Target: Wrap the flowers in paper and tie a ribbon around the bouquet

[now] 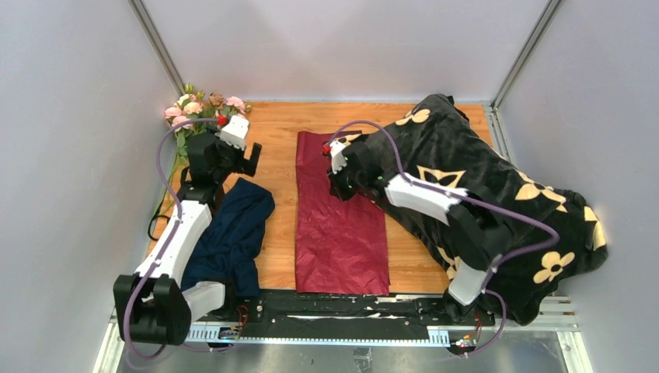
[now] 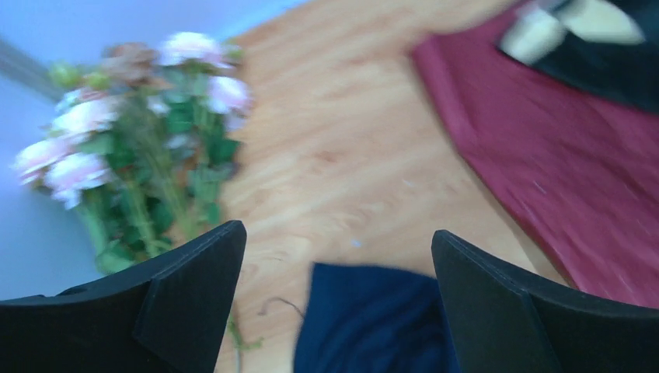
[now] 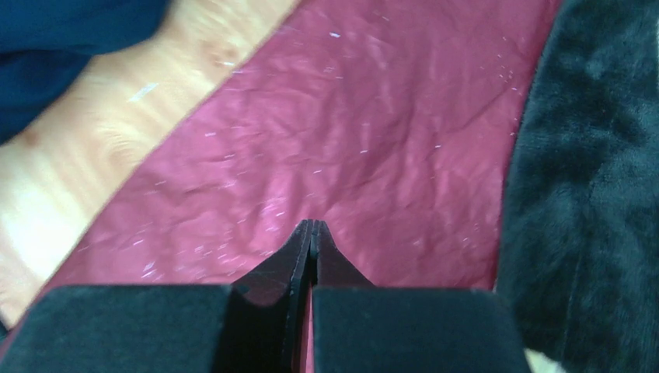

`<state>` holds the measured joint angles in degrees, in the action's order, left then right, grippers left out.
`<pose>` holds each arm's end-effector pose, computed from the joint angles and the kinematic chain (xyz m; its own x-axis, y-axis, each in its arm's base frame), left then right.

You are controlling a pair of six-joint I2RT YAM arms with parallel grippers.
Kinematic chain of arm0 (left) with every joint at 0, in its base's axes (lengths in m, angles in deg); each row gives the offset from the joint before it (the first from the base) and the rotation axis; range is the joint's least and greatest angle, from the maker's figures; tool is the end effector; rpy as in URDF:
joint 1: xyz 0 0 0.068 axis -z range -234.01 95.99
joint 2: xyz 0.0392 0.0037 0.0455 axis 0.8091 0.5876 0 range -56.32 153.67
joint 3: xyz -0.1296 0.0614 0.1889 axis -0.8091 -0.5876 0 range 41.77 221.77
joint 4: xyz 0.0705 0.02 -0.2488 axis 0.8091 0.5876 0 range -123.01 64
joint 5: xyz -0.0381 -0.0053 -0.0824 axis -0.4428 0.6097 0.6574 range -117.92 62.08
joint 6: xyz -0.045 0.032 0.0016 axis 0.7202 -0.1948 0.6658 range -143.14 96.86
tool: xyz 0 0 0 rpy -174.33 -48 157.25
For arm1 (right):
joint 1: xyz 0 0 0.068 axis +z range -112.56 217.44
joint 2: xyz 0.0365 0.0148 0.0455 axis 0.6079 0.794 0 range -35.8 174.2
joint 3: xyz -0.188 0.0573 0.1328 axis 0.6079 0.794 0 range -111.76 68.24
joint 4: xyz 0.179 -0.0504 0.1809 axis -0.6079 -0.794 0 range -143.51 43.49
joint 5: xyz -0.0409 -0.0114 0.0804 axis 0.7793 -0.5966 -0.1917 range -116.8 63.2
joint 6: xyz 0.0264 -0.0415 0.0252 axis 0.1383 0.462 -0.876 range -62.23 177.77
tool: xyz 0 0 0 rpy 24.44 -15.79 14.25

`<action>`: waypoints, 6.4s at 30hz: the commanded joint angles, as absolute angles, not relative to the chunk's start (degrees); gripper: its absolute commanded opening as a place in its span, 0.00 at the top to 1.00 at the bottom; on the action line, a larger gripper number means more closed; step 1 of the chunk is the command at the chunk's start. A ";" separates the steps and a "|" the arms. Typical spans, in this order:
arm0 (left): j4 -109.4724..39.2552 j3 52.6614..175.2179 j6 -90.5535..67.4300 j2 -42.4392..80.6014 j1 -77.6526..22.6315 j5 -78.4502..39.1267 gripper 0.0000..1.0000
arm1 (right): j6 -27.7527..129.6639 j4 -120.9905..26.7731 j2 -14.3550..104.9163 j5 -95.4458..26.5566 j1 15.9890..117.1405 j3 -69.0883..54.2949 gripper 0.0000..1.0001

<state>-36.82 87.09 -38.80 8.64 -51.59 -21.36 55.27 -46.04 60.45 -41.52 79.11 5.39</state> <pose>0.2795 -0.0162 0.2637 -0.2214 0.2778 -0.9348 0.2197 0.9481 0.2297 0.2723 0.2553 0.1955 -0.4407 -0.3357 -0.8325 -0.7839 0.5959 0.1746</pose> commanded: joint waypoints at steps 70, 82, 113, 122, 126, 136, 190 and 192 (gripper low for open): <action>10.68 90.42 -56.78 10.54 -10.39 -21.35 0.00 | 33.80 -78.55 38.31 -44.97 66.36 30.28 0.21; 9.55 90.25 -56.27 10.95 -10.33 -20.26 0.00 | 37.13 -63.29 38.97 -51.29 65.87 34.22 0.27; 10.18 84.98 -64.36 8.83 6.89 -23.18 0.00 | 29.21 -55.29 44.20 -48.98 65.55 34.05 0.50; 7.48 82.99 -63.91 10.07 7.07 -22.94 0.00 | 28.69 -48.42 46.48 -55.91 65.44 34.06 0.52; 6.80 82.76 -63.57 10.13 7.10 -23.55 0.00 | 28.41 -47.17 46.55 -57.42 65.47 33.53 0.56; 5.84 82.77 -63.40 9.57 7.07 -23.76 0.00 | 23.95 -37.05 51.24 -62.87 66.35 32.28 0.65; -10.46 88.42 -43.68 -1.39 3.26 -48.36 0.28 | 8.90 -42.47 50.48 -34.59 80.33 3.86 1.00; -10.42 88.75 -42.85 -1.30 3.05 -48.24 0.53 | 9.39 -42.77 50.29 -34.57 80.31 3.81 1.00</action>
<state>-6.79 86.81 -45.25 -0.73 3.55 -43.85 8.71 -41.17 50.85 -36.32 79.68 5.72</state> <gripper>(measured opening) 0.655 0.009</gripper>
